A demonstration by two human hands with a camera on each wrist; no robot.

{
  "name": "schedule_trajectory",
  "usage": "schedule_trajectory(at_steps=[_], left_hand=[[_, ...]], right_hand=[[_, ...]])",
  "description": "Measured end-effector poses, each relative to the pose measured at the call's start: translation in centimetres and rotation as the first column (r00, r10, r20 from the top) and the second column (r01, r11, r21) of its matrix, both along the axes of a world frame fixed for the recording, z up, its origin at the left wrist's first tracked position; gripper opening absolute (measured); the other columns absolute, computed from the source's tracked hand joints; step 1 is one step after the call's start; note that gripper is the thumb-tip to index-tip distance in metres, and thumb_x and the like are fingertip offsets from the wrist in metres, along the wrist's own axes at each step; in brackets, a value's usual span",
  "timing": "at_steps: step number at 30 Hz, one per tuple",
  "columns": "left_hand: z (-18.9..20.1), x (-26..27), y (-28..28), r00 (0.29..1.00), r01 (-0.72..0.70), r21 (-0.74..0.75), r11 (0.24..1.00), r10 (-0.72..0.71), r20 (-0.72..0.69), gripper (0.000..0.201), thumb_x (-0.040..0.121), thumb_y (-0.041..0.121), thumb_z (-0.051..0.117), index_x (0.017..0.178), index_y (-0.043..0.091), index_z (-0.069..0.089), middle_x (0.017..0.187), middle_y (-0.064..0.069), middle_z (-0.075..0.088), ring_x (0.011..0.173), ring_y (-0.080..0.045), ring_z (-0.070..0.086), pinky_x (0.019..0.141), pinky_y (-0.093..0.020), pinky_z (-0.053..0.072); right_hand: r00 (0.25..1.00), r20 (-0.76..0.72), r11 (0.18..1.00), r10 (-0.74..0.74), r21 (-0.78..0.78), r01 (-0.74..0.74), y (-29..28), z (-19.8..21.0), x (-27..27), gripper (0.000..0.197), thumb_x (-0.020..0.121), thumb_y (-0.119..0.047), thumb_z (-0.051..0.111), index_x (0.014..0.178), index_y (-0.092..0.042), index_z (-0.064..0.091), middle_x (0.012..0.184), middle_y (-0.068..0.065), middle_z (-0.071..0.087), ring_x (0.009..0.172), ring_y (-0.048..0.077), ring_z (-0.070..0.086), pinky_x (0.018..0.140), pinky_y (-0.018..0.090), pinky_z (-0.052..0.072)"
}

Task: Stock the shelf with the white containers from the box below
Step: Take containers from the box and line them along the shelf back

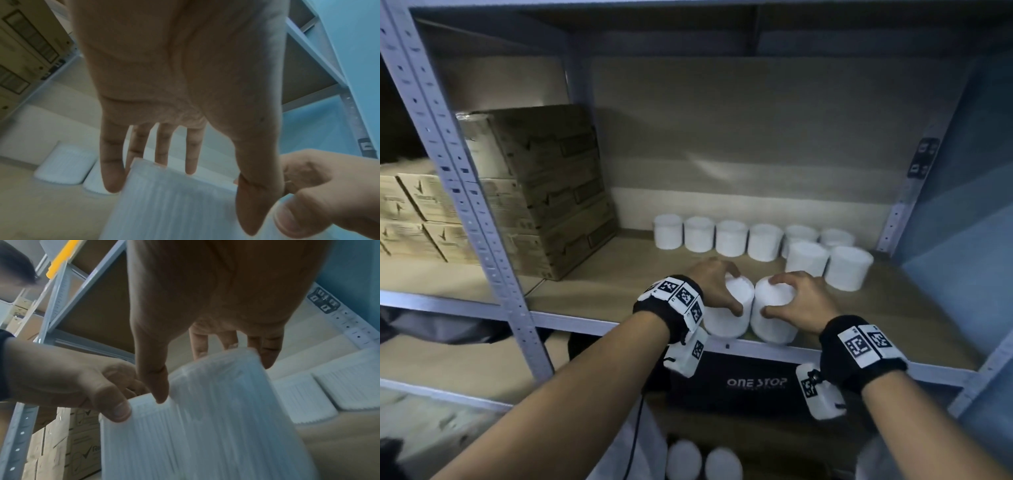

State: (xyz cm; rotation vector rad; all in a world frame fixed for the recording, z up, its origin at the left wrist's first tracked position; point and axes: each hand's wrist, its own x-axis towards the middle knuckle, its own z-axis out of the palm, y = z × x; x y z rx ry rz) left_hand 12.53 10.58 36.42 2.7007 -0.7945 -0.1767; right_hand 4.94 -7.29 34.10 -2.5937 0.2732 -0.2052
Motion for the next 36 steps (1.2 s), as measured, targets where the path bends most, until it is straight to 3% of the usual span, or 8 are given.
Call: schedule_trajectory(at_steps=[4, 10, 15, 20, 23, 25, 27, 36], left_hand=[[-1.1, 1.3, -0.4, 0.999, -0.014, 0.016, 1.000, 0.015, -0.037, 0.076, 0.063, 0.042, 0.081, 0.130, 0.024, 0.051, 0.134, -0.005, 0.052, 0.117, -0.023, 0.053, 0.081, -0.026, 0.043], [-1.7, 2.3, -0.5, 0.998, -0.002, 0.042, 0.999, 0.005, -0.060, 0.076, 0.067, 0.042, 0.079, 0.133, 0.024, 0.048, 0.138, -0.004, 0.049, 0.121, -0.024, 0.050, 0.095, -0.035, 0.048], [-1.1, 2.0, -0.1, 0.997, 0.069, 0.126, 0.990, -0.065, -0.034, 0.073, 0.074, 0.045, 0.074, 0.137, 0.026, 0.043, 0.141, -0.001, 0.040, 0.127, -0.025, 0.043, 0.102, -0.041, 0.043], [-0.5, 0.8, 0.2, 0.994, 0.097, 0.068, 0.993, -0.101, 0.051, 0.043, 0.081, 0.036, 0.066, 0.122, 0.023, 0.057, 0.125, -0.002, 0.050, 0.117, -0.022, 0.049, 0.094, -0.035, 0.046], [-0.9, 0.3, 0.1, 0.993, 0.102, 0.075, 0.992, -0.106, 0.046, 0.032, 0.083, 0.027, 0.064, 0.114, 0.020, 0.062, 0.121, -0.002, 0.057, 0.109, -0.020, 0.055, 0.085, -0.028, 0.045], [-1.4, 0.2, -0.1, 0.995, 0.091, 0.068, 0.994, -0.093, 0.040, 0.029, 0.083, 0.022, 0.063, 0.111, 0.020, 0.062, 0.121, -0.003, 0.057, 0.106, -0.020, 0.057, 0.082, -0.027, 0.045], [-1.9, 0.3, -0.2, 0.995, 0.078, 0.047, 0.996, -0.080, 0.053, 0.027, 0.083, 0.017, 0.062, 0.110, 0.020, 0.062, 0.122, -0.004, 0.057, 0.106, -0.021, 0.057, 0.080, -0.025, 0.043], [-2.8, 2.4, -0.7, 0.994, 0.059, -0.028, 0.998, -0.056, 0.097, 0.029, 0.088, 0.011, 0.057, 0.116, 0.017, 0.064, 0.126, -0.007, 0.060, 0.116, -0.023, 0.056, 0.091, -0.030, 0.046]], right_hand=[[0.999, -0.048, 1.000, 0.003, -0.016, -0.004, -0.3, -1.0, 1.3, 0.064, 0.062, -0.044, 0.080, 0.122, -0.029, 0.061, 0.135, 0.001, 0.053, 0.126, 0.030, 0.040, 0.104, 0.035, 0.039], [0.998, -0.062, 0.999, 0.027, -0.028, -0.029, -0.3, -1.7, 1.9, 0.062, 0.069, -0.041, 0.077, 0.126, -0.028, 0.057, 0.138, 0.002, 0.050, 0.127, 0.029, 0.037, 0.106, 0.034, 0.034], [0.992, -0.106, 0.983, 0.074, -0.162, -0.091, -0.2, -0.7, 1.0, 0.059, 0.080, -0.050, 0.066, 0.133, -0.032, 0.049, 0.144, -0.003, 0.038, 0.131, 0.029, 0.029, 0.107, 0.034, 0.023], [0.989, -0.116, 0.979, 0.087, -0.173, -0.107, -0.6, 0.7, -0.3, 0.028, 0.084, -0.028, 0.059, 0.111, -0.025, 0.063, 0.126, 0.000, 0.051, 0.123, 0.025, 0.038, 0.105, 0.036, 0.029], [0.984, -0.103, 0.971, 0.145, -0.176, -0.161, -0.1, 0.8, -0.7, 0.025, 0.083, -0.020, 0.059, 0.107, -0.018, 0.065, 0.119, 0.002, 0.056, 0.116, 0.022, 0.050, 0.100, 0.031, 0.041], [0.983, -0.087, 0.965, 0.159, -0.197, -0.173, 0.2, 0.5, -0.7, 0.026, 0.082, -0.016, 0.059, 0.108, -0.016, 0.065, 0.118, 0.004, 0.057, 0.112, 0.020, 0.053, 0.092, 0.024, 0.042], [0.986, -0.057, 0.961, 0.154, -0.226, -0.163, 0.3, 0.3, -0.6, 0.027, 0.083, -0.012, 0.058, 0.109, -0.015, 0.066, 0.117, 0.004, 0.059, 0.110, 0.021, 0.054, 0.090, 0.025, 0.042], [0.990, 0.014, 0.965, 0.143, -0.222, -0.136, -0.4, -0.5, 1.9, 0.030, 0.084, -0.008, 0.058, 0.111, -0.013, 0.067, 0.120, 0.006, 0.062, 0.109, 0.022, 0.059, 0.093, 0.029, 0.047]])
